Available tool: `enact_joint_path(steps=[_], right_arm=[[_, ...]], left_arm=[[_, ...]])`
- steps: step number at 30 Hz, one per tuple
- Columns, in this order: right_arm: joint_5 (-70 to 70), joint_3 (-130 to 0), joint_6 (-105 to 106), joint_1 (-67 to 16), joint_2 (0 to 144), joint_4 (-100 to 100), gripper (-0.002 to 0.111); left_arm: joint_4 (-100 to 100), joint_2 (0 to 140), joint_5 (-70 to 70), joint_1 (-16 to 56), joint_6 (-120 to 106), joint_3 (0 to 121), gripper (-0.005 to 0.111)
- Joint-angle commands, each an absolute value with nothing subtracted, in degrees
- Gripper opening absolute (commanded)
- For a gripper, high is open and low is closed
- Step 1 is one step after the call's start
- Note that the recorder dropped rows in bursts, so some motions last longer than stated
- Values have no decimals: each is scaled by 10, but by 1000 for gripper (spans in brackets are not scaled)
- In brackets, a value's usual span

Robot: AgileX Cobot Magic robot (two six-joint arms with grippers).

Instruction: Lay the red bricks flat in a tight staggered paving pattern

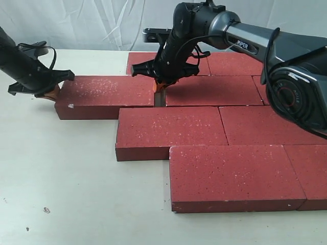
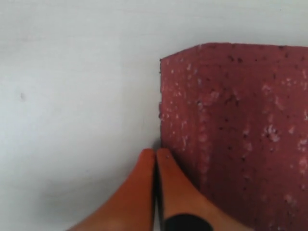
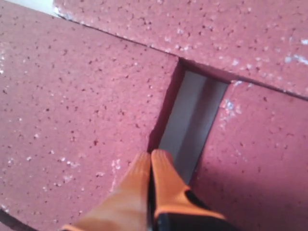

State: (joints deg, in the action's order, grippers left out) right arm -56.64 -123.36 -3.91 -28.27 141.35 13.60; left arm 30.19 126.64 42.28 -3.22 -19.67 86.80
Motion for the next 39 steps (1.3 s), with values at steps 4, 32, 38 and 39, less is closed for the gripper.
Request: enact_joint_path(steps=[4, 32, 38, 39], right_arm=[[-566, -1236, -39, -280, 1384, 98, -1], [-642, -1236, -85, -280, 1326, 37, -1], [-666, -1236, -85, -280, 1326, 37, -1], [-669, -1236, -85, -280, 1326, 37, -1]], left_arm=[[326, 1266, 416, -7, -202, 868, 0], [313, 1225, 521, -67, -181, 868, 0], [312, 1186, 551, -67, -181, 868, 0], [310, 1180, 555, -67, -181, 868, 0]])
